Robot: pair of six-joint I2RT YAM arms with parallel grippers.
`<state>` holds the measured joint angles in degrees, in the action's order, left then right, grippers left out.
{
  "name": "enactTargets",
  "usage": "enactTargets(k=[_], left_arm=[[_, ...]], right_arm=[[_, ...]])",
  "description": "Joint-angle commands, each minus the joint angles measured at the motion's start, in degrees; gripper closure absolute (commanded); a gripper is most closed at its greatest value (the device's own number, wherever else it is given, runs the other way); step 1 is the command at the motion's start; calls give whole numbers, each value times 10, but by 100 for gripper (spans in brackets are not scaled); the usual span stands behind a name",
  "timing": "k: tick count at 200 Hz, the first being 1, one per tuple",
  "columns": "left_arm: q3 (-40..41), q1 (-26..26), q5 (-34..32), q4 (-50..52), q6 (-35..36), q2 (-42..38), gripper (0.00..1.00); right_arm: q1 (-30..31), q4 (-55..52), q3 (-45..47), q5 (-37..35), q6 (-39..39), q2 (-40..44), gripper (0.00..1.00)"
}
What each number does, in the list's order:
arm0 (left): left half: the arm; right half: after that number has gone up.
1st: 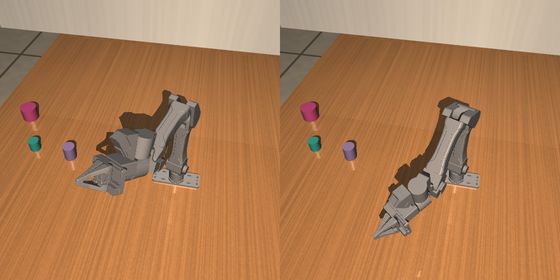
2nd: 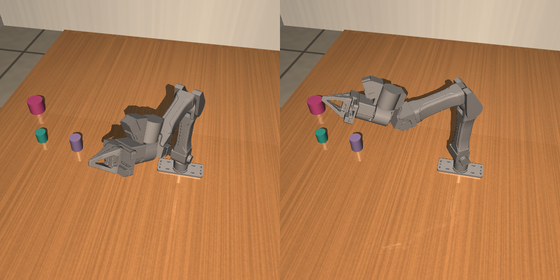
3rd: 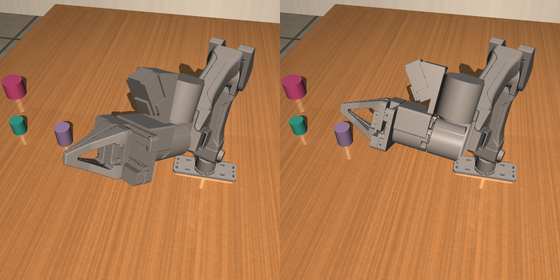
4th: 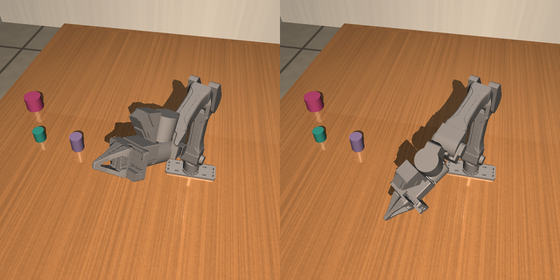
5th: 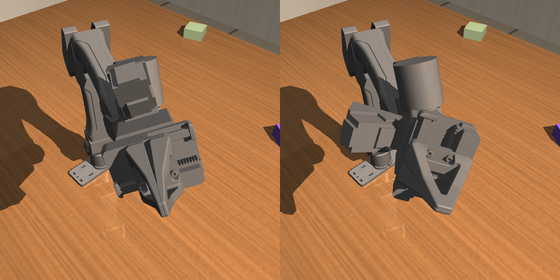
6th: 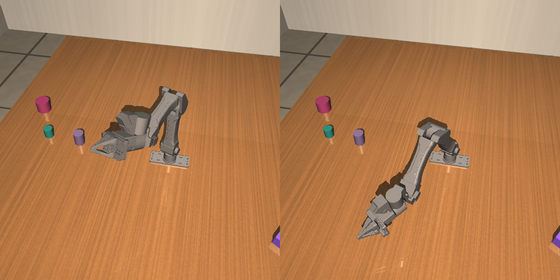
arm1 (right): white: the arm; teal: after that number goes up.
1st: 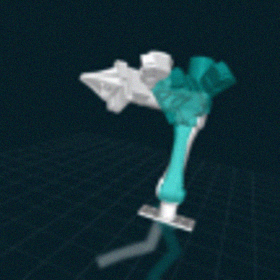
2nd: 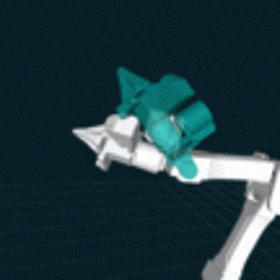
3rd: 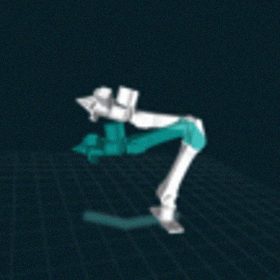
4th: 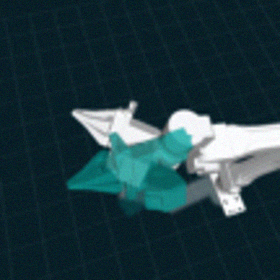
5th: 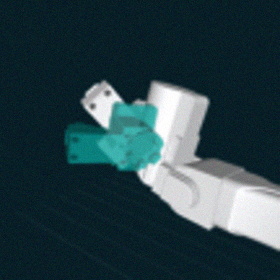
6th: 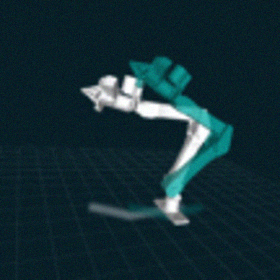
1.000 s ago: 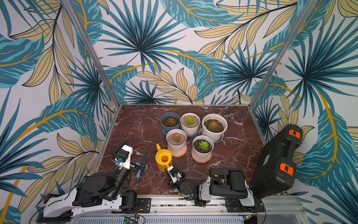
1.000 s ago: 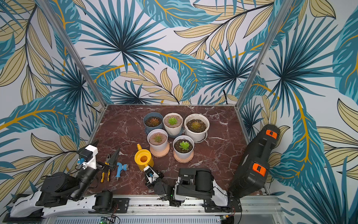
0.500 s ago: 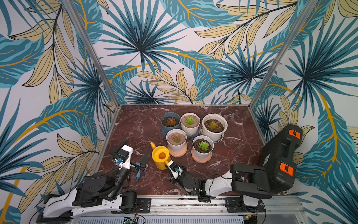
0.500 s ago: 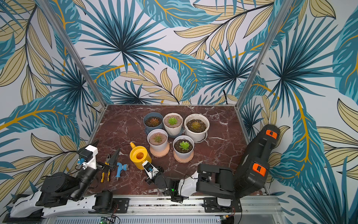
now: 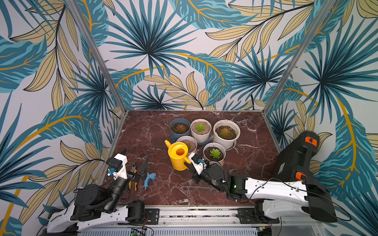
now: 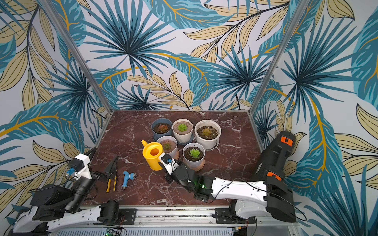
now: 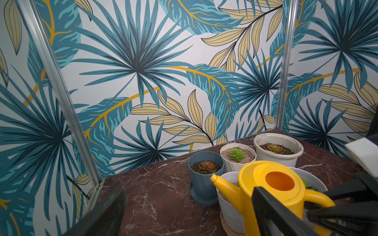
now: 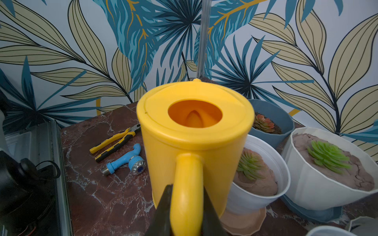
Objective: Water the succulent around the soil edge
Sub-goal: Pick up the watering can from the center of the board, then water the soil of the potted plant with water.
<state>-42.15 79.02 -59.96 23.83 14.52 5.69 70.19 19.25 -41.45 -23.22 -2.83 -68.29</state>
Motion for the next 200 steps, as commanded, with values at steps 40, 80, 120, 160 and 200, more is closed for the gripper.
enactTargets(k=[40, 80, 120, 160, 200], left_arm=[[0, -13, 36, 8, -5, -6, 0], [7, -25, 60, 2, -3, -6, 0], [19, -27, 77, -17, 13, -1, 0], [23, -34, 95, -21, 18, 10, 0], [23, -40, 107, -19, 16, 16, 0]], right_arm=[[-3, -358, -48, -58, -69, 173, 100], [-2, -546, -65, -83, -124, 291, 100], [-2, -664, -75, -88, -179, 350, 100], [-2, -718, -97, -75, -209, 332, 100], [-2, -765, -136, -88, -222, 272, 100]])
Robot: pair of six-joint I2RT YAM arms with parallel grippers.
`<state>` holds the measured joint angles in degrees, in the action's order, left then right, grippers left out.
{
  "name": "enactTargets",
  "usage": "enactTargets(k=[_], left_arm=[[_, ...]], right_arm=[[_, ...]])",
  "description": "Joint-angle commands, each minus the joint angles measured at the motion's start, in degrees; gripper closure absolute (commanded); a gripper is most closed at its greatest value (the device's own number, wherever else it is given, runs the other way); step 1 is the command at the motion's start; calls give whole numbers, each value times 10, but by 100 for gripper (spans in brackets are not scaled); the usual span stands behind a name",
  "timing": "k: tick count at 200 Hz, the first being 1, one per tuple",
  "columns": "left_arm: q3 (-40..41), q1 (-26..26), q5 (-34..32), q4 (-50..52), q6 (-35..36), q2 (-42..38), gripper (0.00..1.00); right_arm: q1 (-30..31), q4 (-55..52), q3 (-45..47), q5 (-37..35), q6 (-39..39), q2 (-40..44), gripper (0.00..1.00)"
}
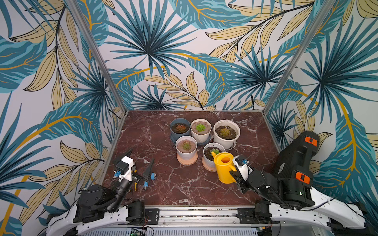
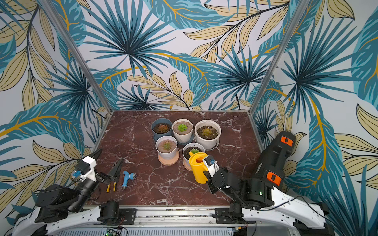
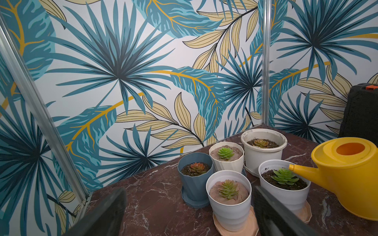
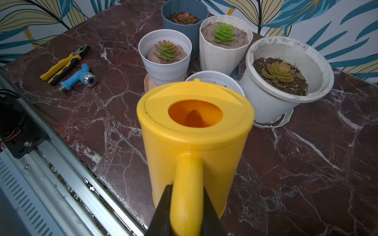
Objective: Water the succulent around the soil edge
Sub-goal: Water the soil of the potted plant with water.
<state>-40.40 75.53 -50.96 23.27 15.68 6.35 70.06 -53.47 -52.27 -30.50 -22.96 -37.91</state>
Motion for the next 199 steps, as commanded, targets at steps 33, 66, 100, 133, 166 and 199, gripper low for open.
enactTargets(k=[33, 66, 100, 133, 166, 199], left_arm=[[5, -5, 22, -11, 4, 9, 0], [3, -6, 23, -7, 3, 9, 0], [4, -6, 25, -8, 4, 9, 0], [1, -7, 24, -1, 0, 9, 0], [3, -7, 27, -5, 1, 9, 0], [2, -8, 29, -3, 1, 9, 0]], right_arm=[[-1, -52, -58, -9, -20, -78, 100], [-1, -67, -90, -2, -19, -118, 100], [-2, -90, -115, -10, -16, -169, 100], [-1, -95, -137, -9, -13, -197, 100], [-2, -107, -154, -8, -13, -221, 100], [-2, -115, -175, -4, -8, -231, 100]])
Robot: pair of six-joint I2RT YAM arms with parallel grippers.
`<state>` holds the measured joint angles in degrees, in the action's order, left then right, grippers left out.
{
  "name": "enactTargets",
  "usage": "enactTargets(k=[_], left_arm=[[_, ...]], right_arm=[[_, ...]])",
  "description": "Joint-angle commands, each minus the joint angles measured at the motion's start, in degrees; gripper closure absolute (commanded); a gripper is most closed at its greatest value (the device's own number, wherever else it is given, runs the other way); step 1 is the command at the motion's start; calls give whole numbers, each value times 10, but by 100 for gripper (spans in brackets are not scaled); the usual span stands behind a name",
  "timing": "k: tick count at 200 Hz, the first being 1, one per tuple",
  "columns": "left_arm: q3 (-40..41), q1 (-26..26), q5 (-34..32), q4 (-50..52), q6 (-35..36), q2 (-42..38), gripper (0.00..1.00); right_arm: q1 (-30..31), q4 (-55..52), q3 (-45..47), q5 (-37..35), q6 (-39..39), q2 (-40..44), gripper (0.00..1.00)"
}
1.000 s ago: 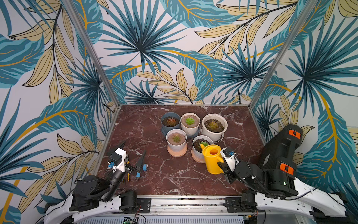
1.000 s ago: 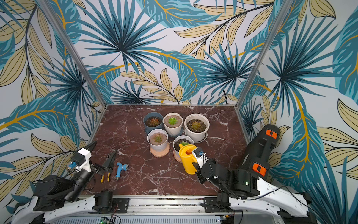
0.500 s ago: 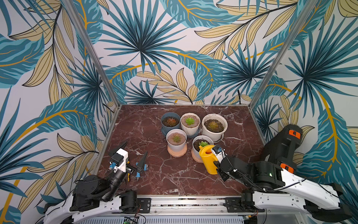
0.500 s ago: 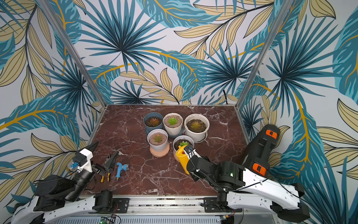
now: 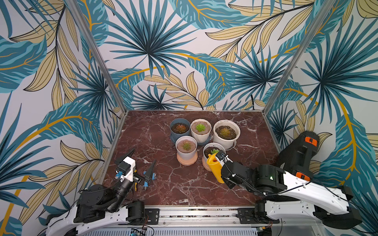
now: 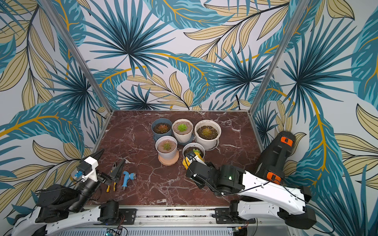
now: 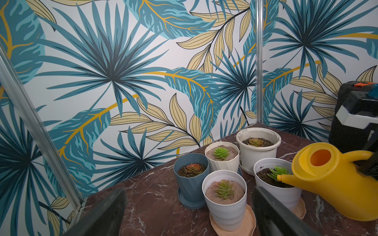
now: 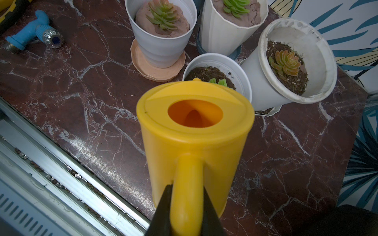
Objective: Water the succulent around the soil edge
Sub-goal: Water the soil of the potted plant with water.
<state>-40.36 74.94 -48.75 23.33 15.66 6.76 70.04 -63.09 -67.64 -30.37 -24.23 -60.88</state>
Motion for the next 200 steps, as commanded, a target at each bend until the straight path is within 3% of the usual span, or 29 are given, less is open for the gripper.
enactTargets(k=[1, 69, 200], left_arm=[[2, -2, 7, -4, 1, 5, 0], [3, -3, 12, -6, 1, 5, 0], [6, -5, 15, -7, 2, 5, 0]], right_arm=[[-2, -19, -22, -6, 5, -1, 100], [-26, -52, -100, -11, 45, -29, 100], [-94, -29, -90, 63, 95, -67, 100]])
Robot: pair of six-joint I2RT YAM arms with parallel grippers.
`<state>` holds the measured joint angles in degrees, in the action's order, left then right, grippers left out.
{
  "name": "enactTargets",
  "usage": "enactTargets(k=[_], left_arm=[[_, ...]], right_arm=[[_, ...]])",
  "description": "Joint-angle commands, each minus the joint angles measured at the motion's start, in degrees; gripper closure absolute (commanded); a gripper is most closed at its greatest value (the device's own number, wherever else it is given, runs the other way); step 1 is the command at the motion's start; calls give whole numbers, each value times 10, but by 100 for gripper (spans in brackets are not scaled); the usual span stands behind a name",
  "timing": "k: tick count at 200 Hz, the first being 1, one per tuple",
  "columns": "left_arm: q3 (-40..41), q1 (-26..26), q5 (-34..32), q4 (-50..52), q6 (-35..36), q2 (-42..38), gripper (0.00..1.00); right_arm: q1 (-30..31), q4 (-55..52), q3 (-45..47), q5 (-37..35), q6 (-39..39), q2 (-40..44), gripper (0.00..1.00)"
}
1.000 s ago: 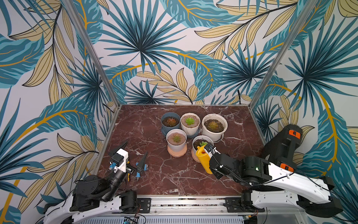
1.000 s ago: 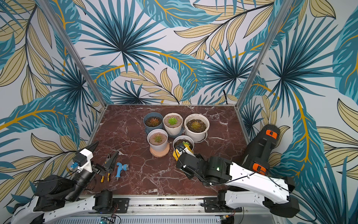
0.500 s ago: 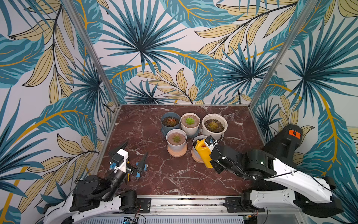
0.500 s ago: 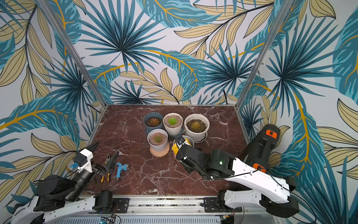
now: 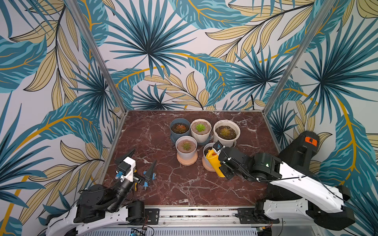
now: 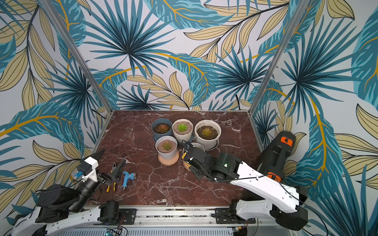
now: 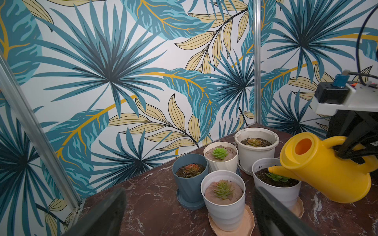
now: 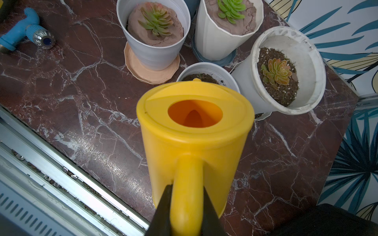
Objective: Water the succulent around the soil edge
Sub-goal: Water the soil of the potted plant with water.
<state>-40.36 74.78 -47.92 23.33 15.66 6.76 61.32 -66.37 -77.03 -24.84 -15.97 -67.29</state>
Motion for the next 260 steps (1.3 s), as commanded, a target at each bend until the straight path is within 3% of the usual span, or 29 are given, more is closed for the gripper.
enactTargets(k=[1, 260], left_arm=[[5, -3, 6, -7, 2, 5, 0], [7, -3, 14, -6, 4, 6, 0]], right_arm=[[-8, 4, 4, 8, 12, -3, 100], [-79, -11, -57, 38, 75, -43, 100]])
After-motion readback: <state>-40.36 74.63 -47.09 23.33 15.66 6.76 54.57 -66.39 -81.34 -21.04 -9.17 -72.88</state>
